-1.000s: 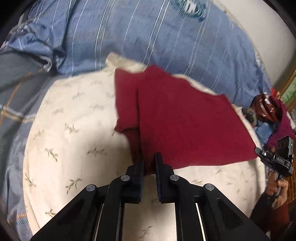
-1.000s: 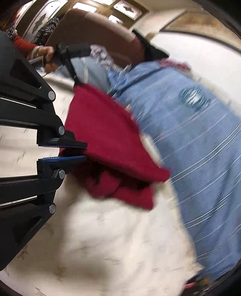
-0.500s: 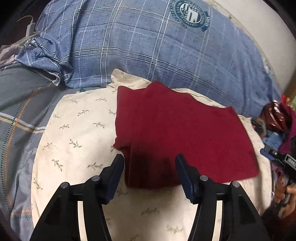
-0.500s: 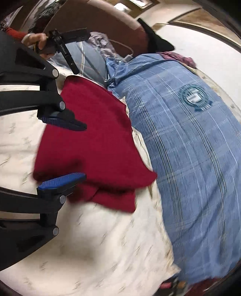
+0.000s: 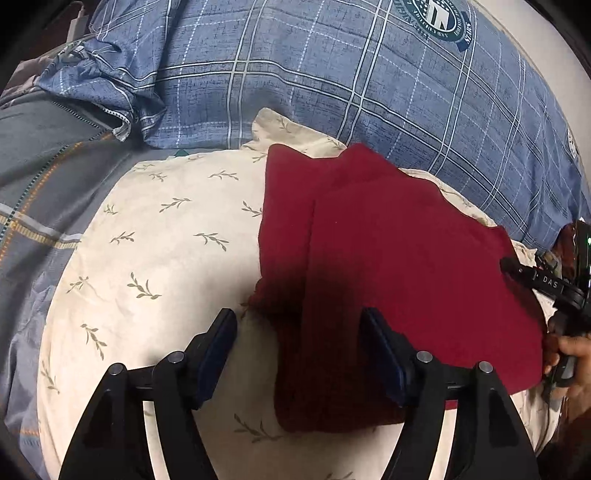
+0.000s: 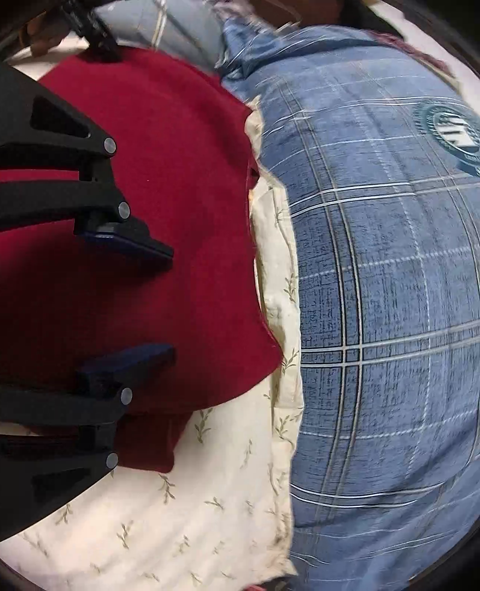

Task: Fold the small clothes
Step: 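Press the folded sweater flat with the left gripper while the right tool moves beside it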

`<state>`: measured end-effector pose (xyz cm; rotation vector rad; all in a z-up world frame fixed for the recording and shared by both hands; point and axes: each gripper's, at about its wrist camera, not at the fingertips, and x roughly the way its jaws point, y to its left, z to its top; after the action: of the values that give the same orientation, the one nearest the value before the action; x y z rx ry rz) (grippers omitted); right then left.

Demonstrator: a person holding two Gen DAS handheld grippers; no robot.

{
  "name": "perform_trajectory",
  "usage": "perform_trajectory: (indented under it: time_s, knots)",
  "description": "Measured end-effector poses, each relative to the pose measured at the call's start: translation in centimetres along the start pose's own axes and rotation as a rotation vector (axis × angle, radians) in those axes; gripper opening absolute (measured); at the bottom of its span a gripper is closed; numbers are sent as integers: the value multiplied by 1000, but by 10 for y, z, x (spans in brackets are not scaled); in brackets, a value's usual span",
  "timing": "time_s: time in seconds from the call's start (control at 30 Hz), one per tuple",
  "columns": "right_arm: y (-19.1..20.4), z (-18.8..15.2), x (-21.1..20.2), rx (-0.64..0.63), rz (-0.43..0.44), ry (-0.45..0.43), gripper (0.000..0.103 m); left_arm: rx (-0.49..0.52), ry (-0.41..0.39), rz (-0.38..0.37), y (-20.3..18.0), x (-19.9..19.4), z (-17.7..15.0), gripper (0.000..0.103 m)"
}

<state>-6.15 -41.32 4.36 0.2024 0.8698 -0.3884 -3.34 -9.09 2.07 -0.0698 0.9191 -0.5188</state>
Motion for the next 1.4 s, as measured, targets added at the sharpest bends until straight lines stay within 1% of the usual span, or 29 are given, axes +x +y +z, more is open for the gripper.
perform_trajectory:
  time_s: [0.03, 0.07, 0.13, 0.17, 0.23, 0.3, 0.43, 0.47, 0.53, 0.6, 0.67, 0.7, 0.73, 0.77, 0.83, 0.87, 0.97, 1.0, 1.07, 1.13, 1.23, 1.27, 1.3, 1.33, 1.37, 1.4]
  knots:
    - [6, 1, -5, -7, -14, -8, 49, 3, 0, -1, 1, 1, 0, 72]
    - [18, 3, -14, -17, -4, -36, 50, 1, 2, -4, 0, 1, 0, 72]
    - [40, 7, -24, -18, 46, -69, 52, -3, 5, -10, 3, 4, 2, 72]
    - [54, 9, -25, -23, 85, -69, 56, -3, 6, -15, 5, 5, 3, 72]
    - [88, 15, -21, -43, 185, -37, 56, -4, 6, -22, 8, 4, 3, 72]
    - [124, 21, -13, -61, 266, -3, 56, -3, 4, -24, 9, 4, 3, 72]
    - [188, 34, -1, -103, 332, -3, 56, -6, 5, -24, 9, 3, 2, 72]
    - [200, 38, 5, -108, 351, 11, 60, -8, 6, -25, 9, 3, 2, 72]
    - [222, 44, 21, -122, 377, 72, 62, -16, 10, -32, 10, 4, 3, 73]
    - [241, 51, 48, -161, 347, 154, 62, -25, 15, -42, 12, 4, 4, 73]
    - [246, 48, 64, -185, 327, 201, 61, -39, 23, -43, 13, 4, 5, 73]
    - [247, 47, 70, -205, 309, 211, 53, -47, 27, -48, 15, 4, 6, 72]
    - [250, 47, 72, -226, 291, 205, 40, -54, 30, -52, 15, 4, 7, 72]
    - [252, 46, 72, -256, 275, 188, 5, -60, 33, -56, 16, 4, 8, 72]
    - [255, 47, 69, -269, 294, 157, 4, -73, 38, -63, 19, 4, 9, 71]
    - [258, 47, 66, -279, 316, 139, 0, -79, 41, -66, 20, 4, 10, 71]
    - [272, 48, 71, -288, 345, 133, 0, -88, 41, -67, 21, 6, 11, 71]
    - [277, 48, 75, -298, 346, 141, 0, -86, 41, -65, 21, 7, 11, 71]
    - [281, 47, 78, -287, 318, 146, 0, -82, 41, -66, 20, 7, 11, 71]
    - [275, 48, 73, -246, 344, 142, 3, -91, 42, -73, 22, 7, 11, 71]
    - [257, 52, 56, -184, 375, 131, 14, -102, 43, -75, 23, 8, 12, 71]
    - [256, 52, 53, -181, 382, 133, 28, -100, 43, -72, 23, 8, 12, 71]
    - [254, 51, 49, -185, 391, 141, 46, -97, 41, -69, 22, 8, 12, 71]
    - [255, 49, 48, -202, 391, 158, 54, -94, 40, -66, 22, 8, 11, 71]
    - [258, 47, 48, -217, 384, 173, 64, -93, 38, -65, 21, 7, 11, 71]
    - [264, 44, 50, -243, 361, 197, 65, -93, 37, -65, 22, 7, 11, 71]
